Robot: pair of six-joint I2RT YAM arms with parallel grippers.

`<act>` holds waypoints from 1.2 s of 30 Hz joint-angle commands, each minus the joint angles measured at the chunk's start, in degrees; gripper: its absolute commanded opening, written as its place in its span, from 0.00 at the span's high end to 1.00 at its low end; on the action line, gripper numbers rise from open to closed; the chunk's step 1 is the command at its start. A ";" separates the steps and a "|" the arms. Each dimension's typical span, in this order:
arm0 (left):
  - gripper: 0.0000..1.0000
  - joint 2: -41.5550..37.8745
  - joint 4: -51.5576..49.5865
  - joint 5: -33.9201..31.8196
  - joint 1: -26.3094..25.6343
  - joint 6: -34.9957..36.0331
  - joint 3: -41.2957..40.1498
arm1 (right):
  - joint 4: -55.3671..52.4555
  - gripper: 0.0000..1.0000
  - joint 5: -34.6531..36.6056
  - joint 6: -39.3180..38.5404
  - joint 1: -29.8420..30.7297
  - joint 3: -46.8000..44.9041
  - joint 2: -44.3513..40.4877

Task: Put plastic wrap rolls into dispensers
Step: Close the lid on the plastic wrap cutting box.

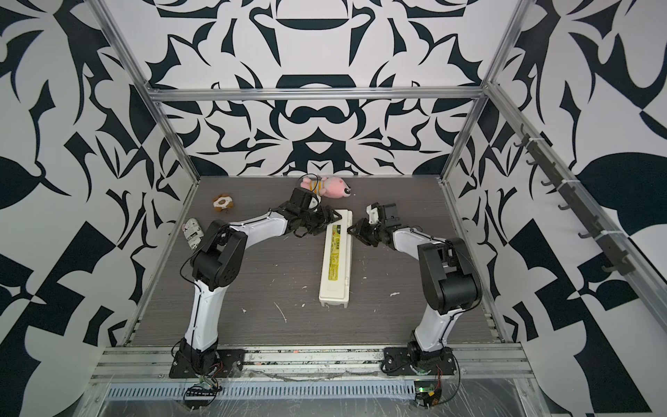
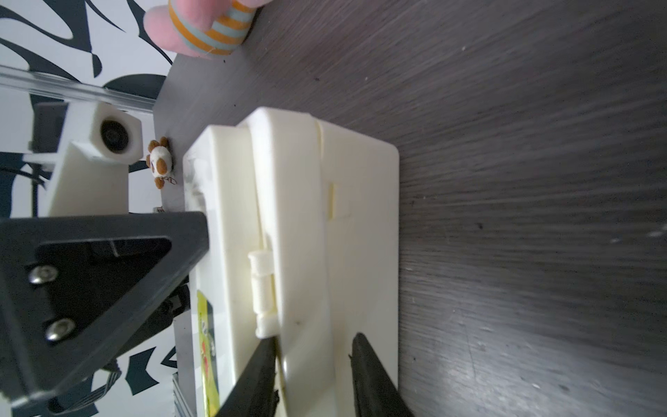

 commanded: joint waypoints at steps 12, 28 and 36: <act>0.25 5.39 -14.95 -3.43 -6.35 0.49 -2.71 | 4.75 0.61 -17.64 5.72 -3.70 -4.25 -4.30; 0.25 4.51 -17.46 -5.52 -6.43 1.38 -2.96 | -4.93 0.91 -5.06 3.31 -13.34 -7.04 -8.13; 0.19 3.84 -14.84 -2.94 -6.43 1.32 -2.52 | 4.36 0.92 -6.28 5.96 -8.17 -7.82 -1.12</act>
